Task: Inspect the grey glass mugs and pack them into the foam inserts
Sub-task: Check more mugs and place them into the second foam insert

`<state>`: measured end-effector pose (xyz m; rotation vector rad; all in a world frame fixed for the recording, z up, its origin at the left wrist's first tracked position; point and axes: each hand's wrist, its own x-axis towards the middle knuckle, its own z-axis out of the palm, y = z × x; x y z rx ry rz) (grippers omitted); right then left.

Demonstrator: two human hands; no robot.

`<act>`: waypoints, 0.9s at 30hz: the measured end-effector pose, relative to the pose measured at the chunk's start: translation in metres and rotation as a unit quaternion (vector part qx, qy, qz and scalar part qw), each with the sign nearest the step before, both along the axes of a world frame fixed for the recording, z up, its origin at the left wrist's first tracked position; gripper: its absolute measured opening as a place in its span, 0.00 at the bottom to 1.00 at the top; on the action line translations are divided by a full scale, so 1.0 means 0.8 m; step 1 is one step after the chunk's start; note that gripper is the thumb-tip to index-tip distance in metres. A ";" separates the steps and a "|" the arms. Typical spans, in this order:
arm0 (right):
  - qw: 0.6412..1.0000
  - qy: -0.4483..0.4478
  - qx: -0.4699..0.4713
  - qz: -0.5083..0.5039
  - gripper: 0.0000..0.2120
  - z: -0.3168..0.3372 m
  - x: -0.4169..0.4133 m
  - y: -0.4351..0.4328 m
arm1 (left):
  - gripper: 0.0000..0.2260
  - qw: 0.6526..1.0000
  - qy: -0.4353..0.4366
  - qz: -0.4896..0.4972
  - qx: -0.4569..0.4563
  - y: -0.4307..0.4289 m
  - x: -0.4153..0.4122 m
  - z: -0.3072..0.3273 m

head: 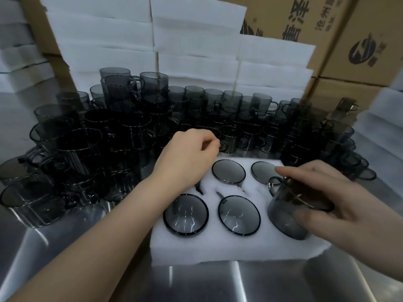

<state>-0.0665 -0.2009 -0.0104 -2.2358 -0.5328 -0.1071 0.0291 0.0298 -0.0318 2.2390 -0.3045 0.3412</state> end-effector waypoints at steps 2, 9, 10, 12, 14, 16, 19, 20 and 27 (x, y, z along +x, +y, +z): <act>0.998 -0.024 -0.047 -0.016 0.26 0.000 -0.002 0.009 | 0.11 1.000 -0.002 -0.002 0.001 0.000 -0.001 0.000; 0.990 -0.002 -0.144 -0.006 0.16 -0.016 0.039 -0.014 | 0.10 1.000 -0.003 -0.006 -0.004 0.000 0.000 0.000; 0.986 -0.009 -0.168 0.007 0.19 -0.015 0.035 -0.011 | 0.10 1.000 -0.003 -0.006 -0.004 0.000 0.000 0.000; 0.975 -0.059 -0.215 0.001 0.26 -0.018 0.020 -0.002 | 0.10 1.000 -0.004 -0.006 -0.004 0.000 -0.001 0.001; 0.972 -0.079 -0.222 0.000 0.24 -0.023 0.007 0.001 | 0.10 1.000 -0.003 -0.007 -0.004 0.001 -0.001 0.001; 0.975 -0.071 -0.210 -0.015 0.23 -0.024 0.003 0.004 | 0.10 1.000 -0.002 -0.009 -0.002 0.000 -0.002 0.000; 0.974 -0.061 -0.217 -0.009 0.31 -0.025 -0.001 0.010 | 0.10 1.000 -0.006 -0.009 0.005 0.000 -0.001 0.000; 0.969 -0.059 -0.238 0.002 0.34 -0.026 -0.005 0.012 | 0.10 1.000 -0.007 -0.009 0.006 -0.001 0.000 -0.001; 0.916 -0.041 -0.399 -0.018 0.52 -0.026 -0.014 0.024 | 0.10 1.000 -0.007 -0.005 0.024 -0.003 -0.003 0.002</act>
